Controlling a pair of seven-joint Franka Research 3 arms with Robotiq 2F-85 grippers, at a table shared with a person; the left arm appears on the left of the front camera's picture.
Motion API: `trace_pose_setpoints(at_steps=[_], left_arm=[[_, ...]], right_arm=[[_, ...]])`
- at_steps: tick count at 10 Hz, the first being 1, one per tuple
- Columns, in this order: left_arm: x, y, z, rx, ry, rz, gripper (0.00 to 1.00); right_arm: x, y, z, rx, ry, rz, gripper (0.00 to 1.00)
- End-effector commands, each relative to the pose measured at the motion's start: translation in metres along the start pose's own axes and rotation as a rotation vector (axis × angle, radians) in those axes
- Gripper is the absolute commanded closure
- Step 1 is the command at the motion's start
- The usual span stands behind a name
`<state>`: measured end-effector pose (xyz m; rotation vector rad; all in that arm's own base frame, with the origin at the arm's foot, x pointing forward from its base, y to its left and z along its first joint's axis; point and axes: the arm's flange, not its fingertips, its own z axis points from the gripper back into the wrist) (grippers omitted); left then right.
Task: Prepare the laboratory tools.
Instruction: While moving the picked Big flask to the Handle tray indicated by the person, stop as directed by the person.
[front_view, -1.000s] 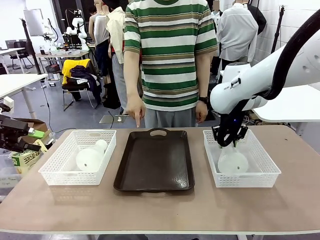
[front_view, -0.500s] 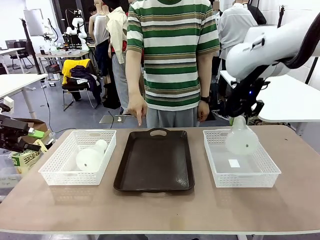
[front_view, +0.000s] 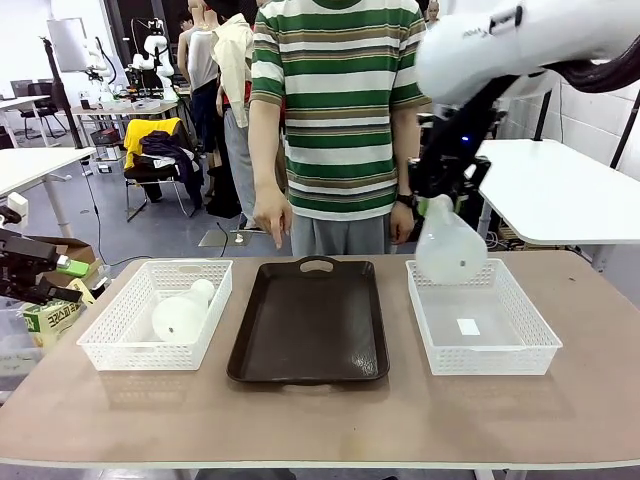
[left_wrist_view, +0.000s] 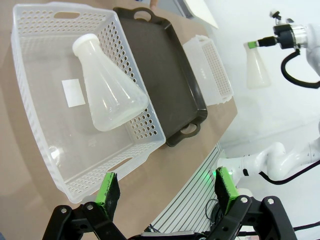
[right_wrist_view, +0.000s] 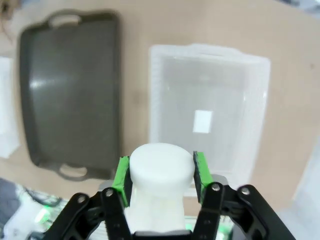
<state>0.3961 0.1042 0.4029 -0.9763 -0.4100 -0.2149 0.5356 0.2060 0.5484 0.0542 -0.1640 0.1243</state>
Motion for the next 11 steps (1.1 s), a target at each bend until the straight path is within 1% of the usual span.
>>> trace_pose_setpoints(at_steps=[1, 3, 5, 7, 9, 11], left_arm=[[-0.001, 0.000, 0.001, -0.006, -0.008, -0.002, 0.00], [-0.001, 0.000, 0.001, -0.006, -0.008, -0.002, 0.00], [-0.001, 0.000, 0.001, -0.006, -0.008, -0.002, 0.00], [-0.001, 0.000, 0.001, -0.006, -0.008, -0.002, 0.00], [-0.001, 0.000, 0.001, -0.006, -0.008, -0.002, 0.00], [-0.001, 0.000, 0.001, -0.006, -0.008, -0.002, 0.00]], right_arm=[[0.003, 0.044, 0.003, -0.025, 0.054, 0.087, 1.00], [0.000, 0.095, -0.004, -0.034, 0.097, 0.145, 1.00], [0.000, 0.149, -0.025, -0.072, 0.152, 0.209, 1.00], [0.004, 0.193, -0.050, -0.072, 0.179, 0.264, 1.00], [0.019, 0.227, -0.075, -0.062, 0.221, 0.288, 1.00], [0.041, 0.245, -0.095, -0.008, 0.240, 0.302, 1.00]])
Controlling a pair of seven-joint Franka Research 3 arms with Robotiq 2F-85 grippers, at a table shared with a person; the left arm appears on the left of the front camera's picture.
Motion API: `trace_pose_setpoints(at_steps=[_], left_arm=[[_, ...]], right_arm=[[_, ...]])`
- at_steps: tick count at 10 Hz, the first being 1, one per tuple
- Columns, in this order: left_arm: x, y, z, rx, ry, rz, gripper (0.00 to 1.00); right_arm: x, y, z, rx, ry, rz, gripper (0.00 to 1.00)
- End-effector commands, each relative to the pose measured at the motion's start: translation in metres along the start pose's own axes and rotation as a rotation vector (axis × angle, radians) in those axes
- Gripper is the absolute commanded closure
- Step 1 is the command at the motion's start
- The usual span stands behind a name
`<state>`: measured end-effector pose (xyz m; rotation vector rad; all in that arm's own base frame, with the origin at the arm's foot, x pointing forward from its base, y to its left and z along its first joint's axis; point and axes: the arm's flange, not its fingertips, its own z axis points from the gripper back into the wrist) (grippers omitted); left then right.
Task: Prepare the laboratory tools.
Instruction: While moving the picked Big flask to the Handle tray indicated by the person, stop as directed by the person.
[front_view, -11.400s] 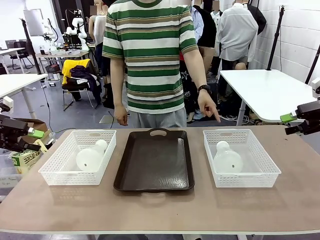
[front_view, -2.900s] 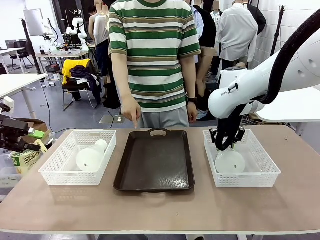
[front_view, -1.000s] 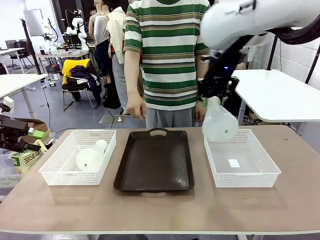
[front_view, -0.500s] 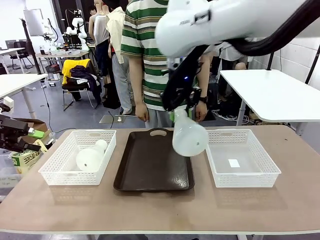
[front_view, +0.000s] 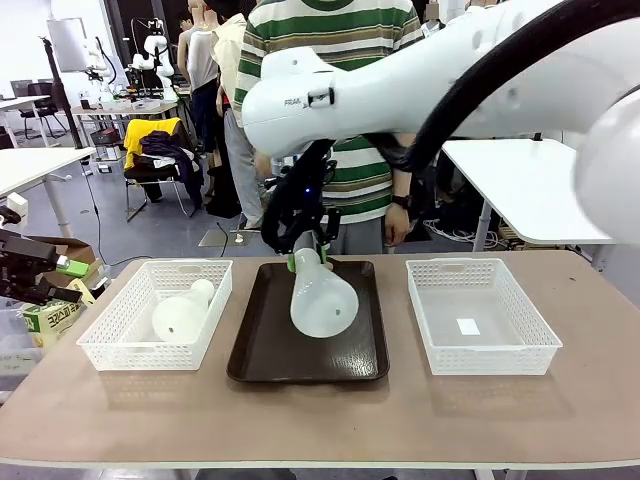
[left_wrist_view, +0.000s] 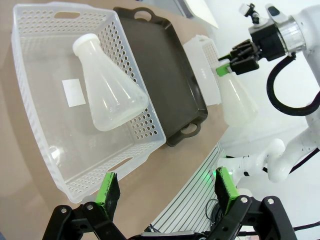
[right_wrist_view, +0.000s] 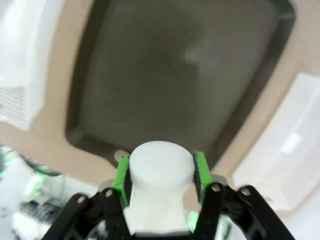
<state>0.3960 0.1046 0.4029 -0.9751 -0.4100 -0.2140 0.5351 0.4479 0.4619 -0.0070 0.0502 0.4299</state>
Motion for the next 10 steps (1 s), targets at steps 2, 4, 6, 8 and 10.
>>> trace_pose_setpoints(at_steps=[2, 4, 6, 8, 10], left_arm=[[-0.001, 0.000, 0.001, -0.007, -0.008, -0.003, 0.00], [-0.001, 0.000, 0.001, -0.007, -0.008, -0.003, 0.00], [-0.001, 0.000, 0.001, -0.007, -0.008, -0.003, 0.00], [-0.001, 0.000, 0.001, -0.007, -0.008, -0.003, 0.00], [-0.001, 0.000, 0.001, -0.007, -0.008, -0.003, 0.00]], right_arm=[[0.053, 0.005, -0.004, 0.043, 0.054, -0.023, 1.00], [0.067, 0.005, -0.018, 0.056, 0.091, -0.033, 1.00], [0.070, 0.004, -0.021, 0.059, 0.091, -0.030, 1.00], [0.048, -0.004, -0.036, 0.043, 0.072, -0.032, 1.00], [0.048, -0.004, -0.036, 0.043, 0.072, -0.032, 1.00]])
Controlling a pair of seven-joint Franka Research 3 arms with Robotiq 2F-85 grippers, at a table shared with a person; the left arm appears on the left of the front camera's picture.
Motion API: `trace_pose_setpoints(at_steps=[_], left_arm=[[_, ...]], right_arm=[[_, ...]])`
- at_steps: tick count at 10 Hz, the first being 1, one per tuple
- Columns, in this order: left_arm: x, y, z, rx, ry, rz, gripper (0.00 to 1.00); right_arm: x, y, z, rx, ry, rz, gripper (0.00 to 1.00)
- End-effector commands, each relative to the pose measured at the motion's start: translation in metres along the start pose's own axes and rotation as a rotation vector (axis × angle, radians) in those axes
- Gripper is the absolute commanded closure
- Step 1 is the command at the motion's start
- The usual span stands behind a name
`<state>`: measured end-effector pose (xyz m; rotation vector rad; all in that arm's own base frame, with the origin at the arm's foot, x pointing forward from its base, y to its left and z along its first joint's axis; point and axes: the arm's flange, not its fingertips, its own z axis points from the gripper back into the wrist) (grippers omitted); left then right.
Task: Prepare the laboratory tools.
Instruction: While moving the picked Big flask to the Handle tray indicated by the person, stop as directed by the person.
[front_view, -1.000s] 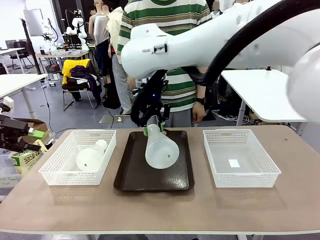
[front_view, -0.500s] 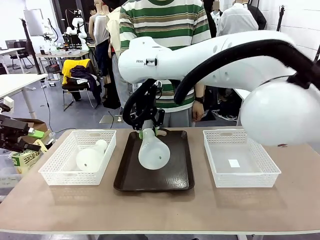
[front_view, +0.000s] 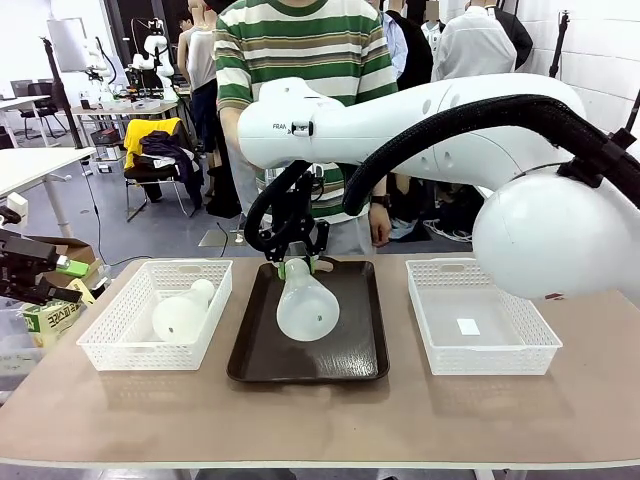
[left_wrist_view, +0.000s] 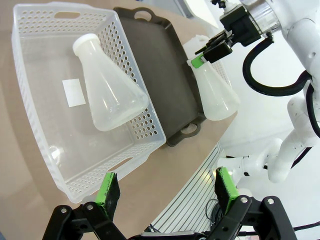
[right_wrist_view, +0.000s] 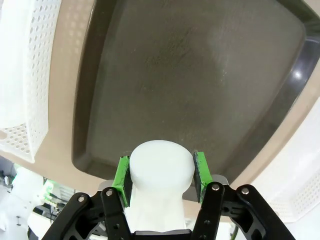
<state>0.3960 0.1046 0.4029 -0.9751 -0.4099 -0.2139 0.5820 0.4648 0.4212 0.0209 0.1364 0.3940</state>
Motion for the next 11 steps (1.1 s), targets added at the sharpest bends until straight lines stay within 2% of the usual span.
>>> trace_pose_setpoints(at_steps=[1, 11], left_arm=[[-0.0005, -0.0004, 0.0007, -0.007, -0.008, -0.003, 0.00], [-0.0005, -0.0004, 0.0007, -0.007, -0.008, -0.003, 0.00]], right_arm=[[-0.0035, 0.0008, 0.0021, -0.003, -0.006, 0.002, 1.00], [-0.0035, 0.0008, 0.0021, -0.003, -0.006, 0.002, 1.00]])
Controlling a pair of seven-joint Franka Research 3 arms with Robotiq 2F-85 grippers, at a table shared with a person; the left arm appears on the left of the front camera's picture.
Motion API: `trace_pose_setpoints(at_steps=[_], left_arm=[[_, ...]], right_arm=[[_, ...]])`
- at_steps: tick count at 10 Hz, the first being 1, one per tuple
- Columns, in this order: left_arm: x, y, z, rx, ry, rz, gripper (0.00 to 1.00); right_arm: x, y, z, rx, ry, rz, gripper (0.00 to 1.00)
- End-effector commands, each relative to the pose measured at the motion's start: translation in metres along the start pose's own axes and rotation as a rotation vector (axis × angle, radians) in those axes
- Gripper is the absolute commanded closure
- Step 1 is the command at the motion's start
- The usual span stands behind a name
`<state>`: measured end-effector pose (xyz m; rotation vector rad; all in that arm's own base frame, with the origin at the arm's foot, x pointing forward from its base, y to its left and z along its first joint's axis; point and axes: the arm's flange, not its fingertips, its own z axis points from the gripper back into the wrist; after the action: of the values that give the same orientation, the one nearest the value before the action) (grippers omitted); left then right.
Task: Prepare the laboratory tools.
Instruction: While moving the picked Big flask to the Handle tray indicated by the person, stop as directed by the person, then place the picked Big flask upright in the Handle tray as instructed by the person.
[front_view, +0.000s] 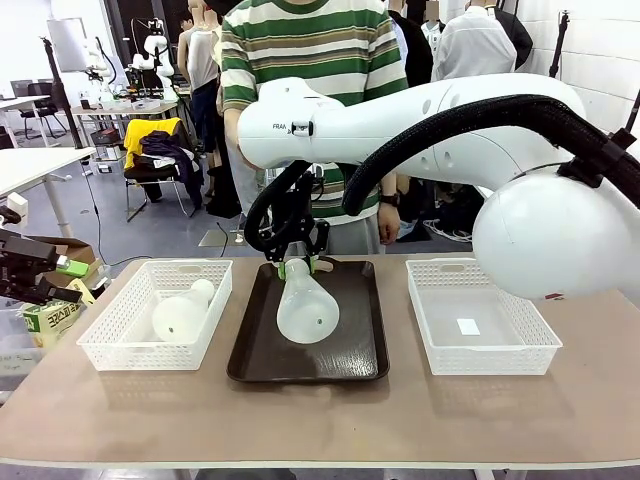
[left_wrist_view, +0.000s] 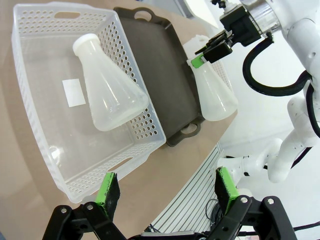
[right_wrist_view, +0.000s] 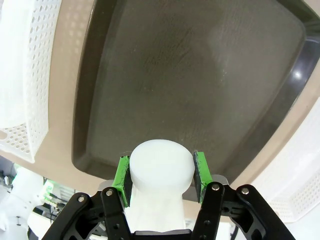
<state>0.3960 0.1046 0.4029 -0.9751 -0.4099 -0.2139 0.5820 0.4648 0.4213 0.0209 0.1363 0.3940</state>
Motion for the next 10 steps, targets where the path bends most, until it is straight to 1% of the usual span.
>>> trace_pose_setpoints(at_steps=[1, 10], left_arm=[[-0.0005, -0.0004, 0.0007, -0.007, -0.008, -0.003, 0.00], [-0.0005, -0.0004, 0.0007, -0.007, -0.008, -0.003, 0.00]], right_arm=[[-0.0034, 0.0008, 0.0020, -0.003, -0.006, 0.002, 1.00], [-0.0034, 0.0008, 0.0020, -0.003, -0.006, 0.002, 1.00]])
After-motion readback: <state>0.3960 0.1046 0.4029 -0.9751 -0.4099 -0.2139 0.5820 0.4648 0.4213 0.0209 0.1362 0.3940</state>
